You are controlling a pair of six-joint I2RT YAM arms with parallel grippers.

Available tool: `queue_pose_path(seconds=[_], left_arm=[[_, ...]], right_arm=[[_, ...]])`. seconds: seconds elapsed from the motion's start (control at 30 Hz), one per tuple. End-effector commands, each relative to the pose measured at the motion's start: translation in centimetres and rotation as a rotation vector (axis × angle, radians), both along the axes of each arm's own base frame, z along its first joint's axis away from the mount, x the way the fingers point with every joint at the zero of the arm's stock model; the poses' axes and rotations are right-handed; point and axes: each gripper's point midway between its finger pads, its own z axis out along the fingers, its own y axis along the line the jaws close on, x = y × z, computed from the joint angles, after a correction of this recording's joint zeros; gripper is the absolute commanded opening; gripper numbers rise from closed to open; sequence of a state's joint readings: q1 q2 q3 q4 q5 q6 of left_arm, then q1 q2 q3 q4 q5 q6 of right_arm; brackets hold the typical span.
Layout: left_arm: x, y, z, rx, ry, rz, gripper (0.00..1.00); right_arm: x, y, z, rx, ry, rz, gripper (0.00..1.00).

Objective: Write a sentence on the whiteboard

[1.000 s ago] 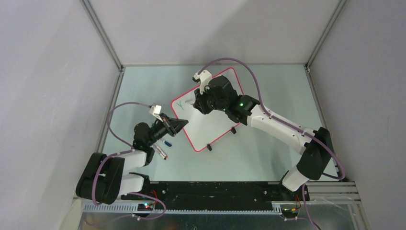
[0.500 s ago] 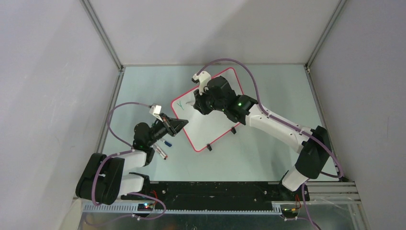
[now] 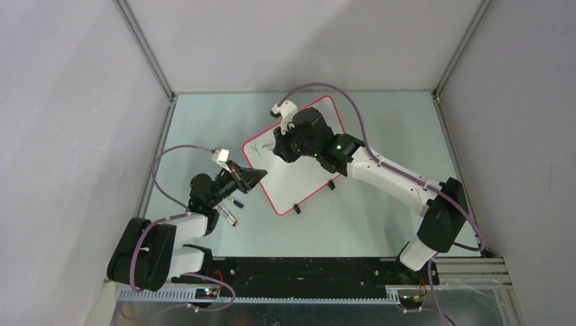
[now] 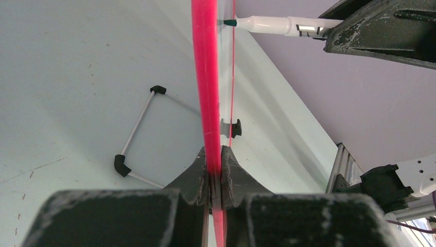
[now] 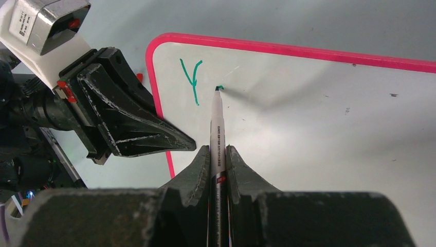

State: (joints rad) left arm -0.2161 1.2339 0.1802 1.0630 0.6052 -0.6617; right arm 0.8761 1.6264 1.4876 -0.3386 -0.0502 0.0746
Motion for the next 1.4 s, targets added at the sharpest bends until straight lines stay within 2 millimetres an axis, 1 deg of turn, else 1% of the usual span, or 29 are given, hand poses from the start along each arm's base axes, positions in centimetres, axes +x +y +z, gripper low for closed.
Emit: queue_pose_path(seconds=[0.0,0.37,0.73,1.37], left_arm=[[0.6,0.2,-0.3,0.085,-0.071,0.007,0.04],[0.5,0.1,-0.3,0.085,-0.069,0.003,0.04],[0.5,0.1,-0.3,0.086,-0.071,0.003,0.04],[0.5,0.1,-0.2,0.085,-0.074,0.003,0.04]], right_arm=[[0.0,1.1,1.9,0.033,-0.036,0.032,0.0],[-0.5,0.8,1.1,0.003,-0.019,0.048,0.0],[-0.4,0.1,0.4,-0.03,-0.018,0.028,0.0],[0.9,0.0,1.3,-0.023,-0.039,-0.027,0.0]])
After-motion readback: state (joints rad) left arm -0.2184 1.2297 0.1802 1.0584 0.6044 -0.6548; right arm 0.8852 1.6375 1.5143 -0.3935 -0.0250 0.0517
